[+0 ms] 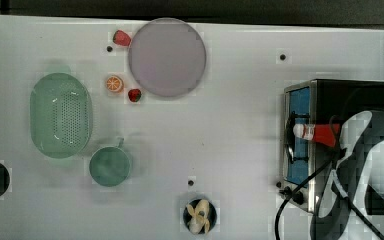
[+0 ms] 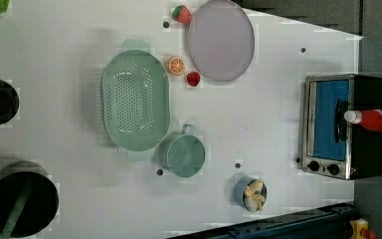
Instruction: Pick Ketchup from oven and place it on table.
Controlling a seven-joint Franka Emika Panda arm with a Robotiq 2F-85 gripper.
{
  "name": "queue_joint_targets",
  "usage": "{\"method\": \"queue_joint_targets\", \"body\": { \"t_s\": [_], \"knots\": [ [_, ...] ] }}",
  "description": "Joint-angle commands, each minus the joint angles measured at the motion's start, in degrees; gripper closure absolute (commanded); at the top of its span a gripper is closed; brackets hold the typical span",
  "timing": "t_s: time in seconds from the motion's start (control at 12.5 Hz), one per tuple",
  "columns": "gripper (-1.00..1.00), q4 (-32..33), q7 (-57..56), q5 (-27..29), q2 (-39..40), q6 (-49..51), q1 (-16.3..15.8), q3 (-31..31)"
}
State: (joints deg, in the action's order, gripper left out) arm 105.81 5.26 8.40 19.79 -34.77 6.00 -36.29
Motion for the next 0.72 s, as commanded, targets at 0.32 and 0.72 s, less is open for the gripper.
{"method": "queue_joint_targets", "body": {
  "t_s": [0.32,0.72],
  "knots": [
    [-1.0,1.29,0.96,1.92,1.23,-3.96,1.92,0.69],
    [-0.27,1.69,0.96,2.67,1.24,-5.12,1.88,0.61]
  ]
}}
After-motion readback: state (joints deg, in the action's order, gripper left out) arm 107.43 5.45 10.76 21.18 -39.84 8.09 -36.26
